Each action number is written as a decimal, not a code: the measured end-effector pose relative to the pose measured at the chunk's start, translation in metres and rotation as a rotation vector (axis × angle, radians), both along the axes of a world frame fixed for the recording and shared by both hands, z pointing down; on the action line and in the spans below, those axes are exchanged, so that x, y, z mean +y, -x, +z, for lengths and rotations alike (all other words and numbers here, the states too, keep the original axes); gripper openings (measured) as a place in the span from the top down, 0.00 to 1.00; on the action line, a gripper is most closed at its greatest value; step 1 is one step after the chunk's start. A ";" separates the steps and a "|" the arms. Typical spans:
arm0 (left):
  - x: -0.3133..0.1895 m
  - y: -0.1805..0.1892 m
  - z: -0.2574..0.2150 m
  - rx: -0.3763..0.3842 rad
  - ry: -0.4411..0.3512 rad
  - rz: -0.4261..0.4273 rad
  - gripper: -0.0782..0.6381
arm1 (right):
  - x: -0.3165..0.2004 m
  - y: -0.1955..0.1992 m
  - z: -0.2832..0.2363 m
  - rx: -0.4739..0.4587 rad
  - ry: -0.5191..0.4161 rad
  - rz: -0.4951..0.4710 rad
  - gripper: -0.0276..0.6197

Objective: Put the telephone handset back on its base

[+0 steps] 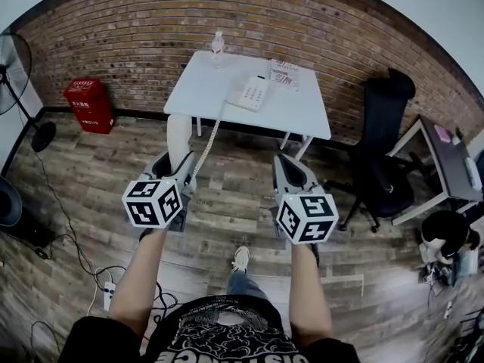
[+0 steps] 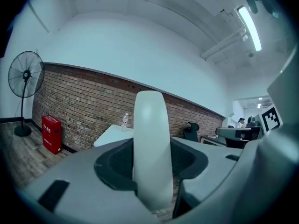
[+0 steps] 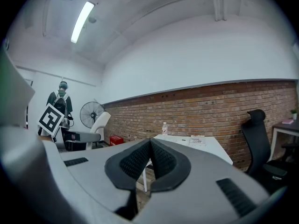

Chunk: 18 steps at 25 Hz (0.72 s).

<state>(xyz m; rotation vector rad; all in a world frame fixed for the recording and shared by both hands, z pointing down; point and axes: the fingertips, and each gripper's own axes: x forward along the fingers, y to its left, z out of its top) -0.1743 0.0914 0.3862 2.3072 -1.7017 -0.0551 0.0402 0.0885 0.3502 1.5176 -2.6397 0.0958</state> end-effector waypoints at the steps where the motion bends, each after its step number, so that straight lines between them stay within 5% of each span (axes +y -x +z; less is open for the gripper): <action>1: -0.008 -0.001 0.001 -0.003 0.002 -0.001 0.59 | -0.009 -0.001 0.002 -0.003 0.003 -0.003 0.96; 18: -0.170 -0.043 0.010 -0.021 0.063 -0.043 0.59 | -0.185 -0.044 0.010 -0.026 0.051 -0.045 0.96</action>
